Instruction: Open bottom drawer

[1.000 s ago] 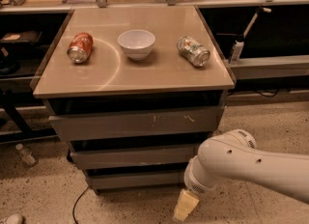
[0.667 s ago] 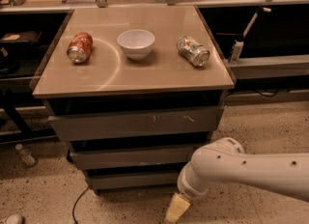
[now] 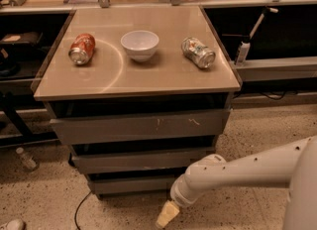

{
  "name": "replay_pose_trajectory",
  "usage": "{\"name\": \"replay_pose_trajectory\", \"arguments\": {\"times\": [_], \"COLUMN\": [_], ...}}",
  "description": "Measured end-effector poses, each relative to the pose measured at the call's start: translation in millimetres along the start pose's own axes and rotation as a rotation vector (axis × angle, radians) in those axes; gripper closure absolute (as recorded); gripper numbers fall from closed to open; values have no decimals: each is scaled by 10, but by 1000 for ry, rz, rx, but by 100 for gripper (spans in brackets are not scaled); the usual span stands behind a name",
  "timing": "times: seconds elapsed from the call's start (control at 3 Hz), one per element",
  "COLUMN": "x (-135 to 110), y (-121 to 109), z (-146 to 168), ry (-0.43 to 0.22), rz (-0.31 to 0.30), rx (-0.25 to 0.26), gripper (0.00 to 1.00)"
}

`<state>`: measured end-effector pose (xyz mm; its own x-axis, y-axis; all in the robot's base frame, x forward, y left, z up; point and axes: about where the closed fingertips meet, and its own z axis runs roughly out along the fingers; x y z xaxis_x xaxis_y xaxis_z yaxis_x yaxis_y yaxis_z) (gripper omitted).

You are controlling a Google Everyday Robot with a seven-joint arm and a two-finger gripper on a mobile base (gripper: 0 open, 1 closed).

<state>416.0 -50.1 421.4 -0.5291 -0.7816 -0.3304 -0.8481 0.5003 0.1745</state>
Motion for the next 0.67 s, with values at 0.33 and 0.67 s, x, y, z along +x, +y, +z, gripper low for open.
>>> {"name": "replay_pose_trajectory", "arguments": {"times": [0.33,0.67], "x": [-13,-13], "y": [-103,-104], "z": [529,530], "ry": [-19,-19], "rz": [42,42], "rx": [-45,-45], "gripper": [0,0]}}
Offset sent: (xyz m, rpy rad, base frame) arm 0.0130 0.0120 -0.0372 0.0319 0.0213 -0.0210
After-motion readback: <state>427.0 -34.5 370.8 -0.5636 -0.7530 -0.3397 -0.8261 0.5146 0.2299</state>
